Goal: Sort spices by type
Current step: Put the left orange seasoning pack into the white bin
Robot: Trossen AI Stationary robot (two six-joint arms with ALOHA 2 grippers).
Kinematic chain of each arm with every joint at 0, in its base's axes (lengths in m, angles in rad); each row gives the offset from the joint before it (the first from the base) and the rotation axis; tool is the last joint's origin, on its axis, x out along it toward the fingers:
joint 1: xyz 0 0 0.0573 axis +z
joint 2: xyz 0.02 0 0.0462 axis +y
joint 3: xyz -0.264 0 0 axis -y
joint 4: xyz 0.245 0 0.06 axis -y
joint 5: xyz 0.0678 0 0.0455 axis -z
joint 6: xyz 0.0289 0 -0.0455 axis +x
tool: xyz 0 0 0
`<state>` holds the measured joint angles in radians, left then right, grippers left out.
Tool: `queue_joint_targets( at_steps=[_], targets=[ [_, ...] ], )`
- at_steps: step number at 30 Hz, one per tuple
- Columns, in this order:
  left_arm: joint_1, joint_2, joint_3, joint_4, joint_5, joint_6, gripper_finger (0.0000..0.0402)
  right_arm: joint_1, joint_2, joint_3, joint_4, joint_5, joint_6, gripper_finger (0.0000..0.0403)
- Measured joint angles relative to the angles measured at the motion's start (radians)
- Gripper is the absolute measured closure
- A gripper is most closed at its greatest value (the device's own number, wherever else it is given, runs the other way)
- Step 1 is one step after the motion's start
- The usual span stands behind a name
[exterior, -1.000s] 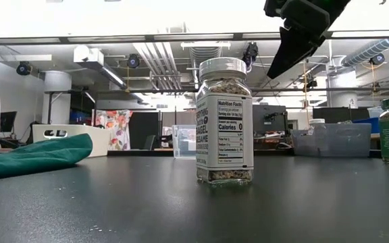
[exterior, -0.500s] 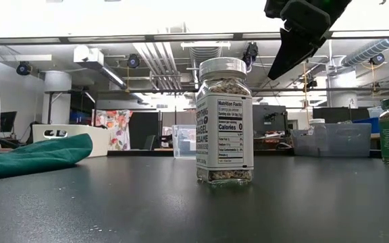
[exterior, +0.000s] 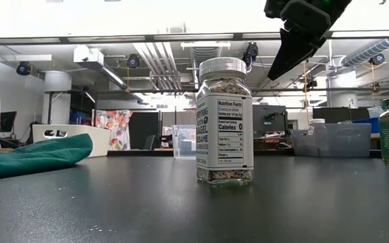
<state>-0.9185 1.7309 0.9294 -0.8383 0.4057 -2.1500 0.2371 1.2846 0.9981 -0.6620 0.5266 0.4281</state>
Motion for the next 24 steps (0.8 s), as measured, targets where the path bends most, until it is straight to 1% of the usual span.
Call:
queue_joint_targets(
  at_steps=[5,10,11,15,20,24],
  targets=[
    [-0.008,0.002,-0.001,-0.007,0.003,0.014,0.0302,0.000,0.000,0.000,0.018,0.001,-0.017,0.0325],
    [-0.009,0.002,-0.001,-0.010,0.005,0.040,0.0380,0.000,0.000,0.000,0.045,0.001,-0.037,0.0329],
    [-0.009,0.002,-0.001,-0.010,0.004,0.045,0.0389,0.000,0.000,0.000,0.047,0.001,-0.038,0.0330],
    [-0.010,0.002,0.013,-0.011,-0.004,0.074,0.0391,0.000,0.000,0.000,0.046,0.001,-0.047,0.0327],
    [-0.010,0.003,0.071,-0.028,-0.043,0.103,0.0399,0.000,0.000,0.000,0.047,0.001,-0.047,0.0317],
    [-0.009,0.003,0.128,-0.098,-0.043,0.134,0.0400,0.000,0.000,0.000,0.047,0.001,-0.047,0.0309]
  ],
)
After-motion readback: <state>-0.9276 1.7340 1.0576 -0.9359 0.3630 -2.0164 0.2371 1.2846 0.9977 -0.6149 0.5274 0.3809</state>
